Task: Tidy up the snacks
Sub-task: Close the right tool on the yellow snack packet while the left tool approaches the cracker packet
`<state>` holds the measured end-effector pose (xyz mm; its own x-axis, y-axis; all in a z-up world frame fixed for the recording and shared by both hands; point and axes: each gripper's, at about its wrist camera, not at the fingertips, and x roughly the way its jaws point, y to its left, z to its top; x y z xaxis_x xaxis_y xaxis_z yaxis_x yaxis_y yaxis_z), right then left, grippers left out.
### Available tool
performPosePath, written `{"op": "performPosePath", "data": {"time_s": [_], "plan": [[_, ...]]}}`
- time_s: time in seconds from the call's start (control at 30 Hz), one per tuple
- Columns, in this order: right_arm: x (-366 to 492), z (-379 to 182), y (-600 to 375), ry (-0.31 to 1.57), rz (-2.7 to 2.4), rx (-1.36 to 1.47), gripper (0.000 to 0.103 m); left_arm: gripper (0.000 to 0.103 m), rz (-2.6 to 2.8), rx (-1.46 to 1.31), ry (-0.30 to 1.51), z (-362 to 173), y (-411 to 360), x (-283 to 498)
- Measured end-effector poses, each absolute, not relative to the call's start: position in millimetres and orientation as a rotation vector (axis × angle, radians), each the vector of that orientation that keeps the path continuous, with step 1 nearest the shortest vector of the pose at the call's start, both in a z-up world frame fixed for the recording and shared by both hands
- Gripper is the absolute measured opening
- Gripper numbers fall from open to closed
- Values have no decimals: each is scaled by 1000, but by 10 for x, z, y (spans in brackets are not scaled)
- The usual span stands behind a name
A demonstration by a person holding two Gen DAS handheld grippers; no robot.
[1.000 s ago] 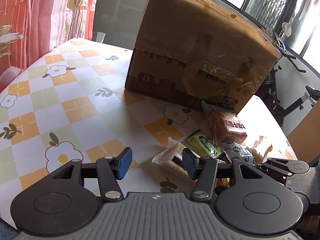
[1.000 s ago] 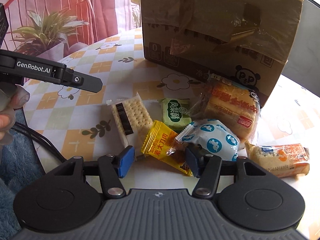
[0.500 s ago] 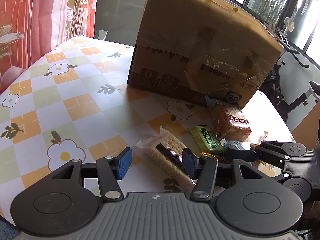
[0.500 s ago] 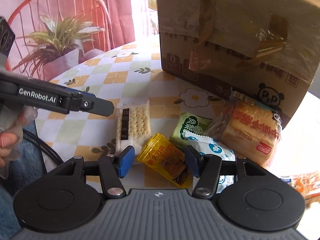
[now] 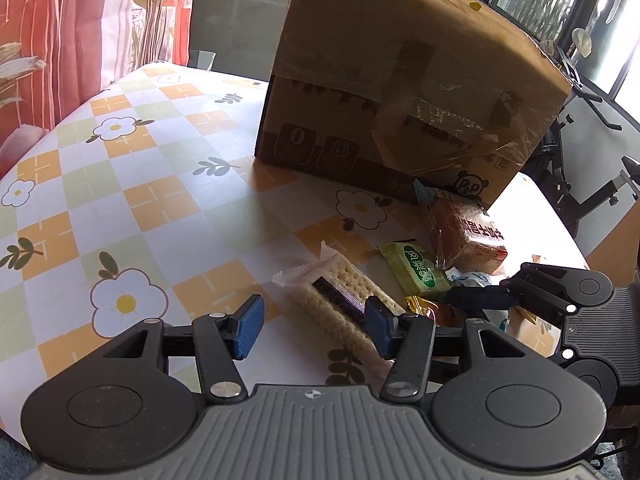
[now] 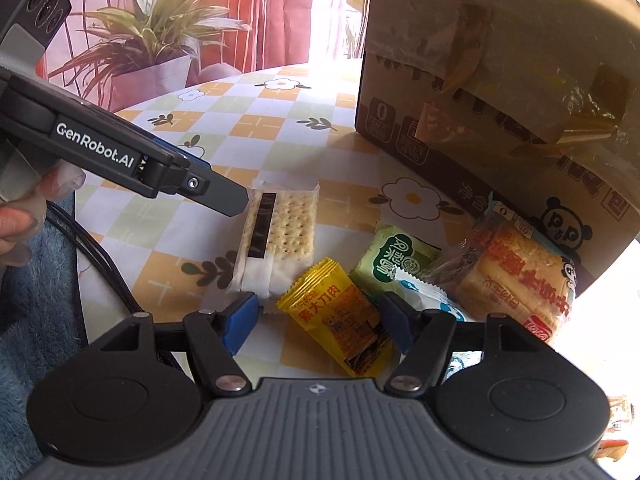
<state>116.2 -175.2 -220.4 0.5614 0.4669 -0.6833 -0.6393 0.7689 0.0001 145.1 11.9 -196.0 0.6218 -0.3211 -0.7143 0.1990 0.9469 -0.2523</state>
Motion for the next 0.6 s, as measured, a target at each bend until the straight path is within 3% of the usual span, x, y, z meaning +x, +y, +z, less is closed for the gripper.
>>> {"op": "performPosePath", "data": {"time_s": [0.13, 0.23, 0.6], "plan": [[1093, -2136, -1812, 706, 656, -292, 68, 57, -304, -157, 852, -1969, 109, 1458], [1074, -2165, -1831, 738, 683, -348, 60, 57, -309, -161, 858, -1978, 108, 1462], [1222, -2247, -1814, 754, 686, -338, 59, 55, -355, -188, 908, -2066, 86, 1490]]}}
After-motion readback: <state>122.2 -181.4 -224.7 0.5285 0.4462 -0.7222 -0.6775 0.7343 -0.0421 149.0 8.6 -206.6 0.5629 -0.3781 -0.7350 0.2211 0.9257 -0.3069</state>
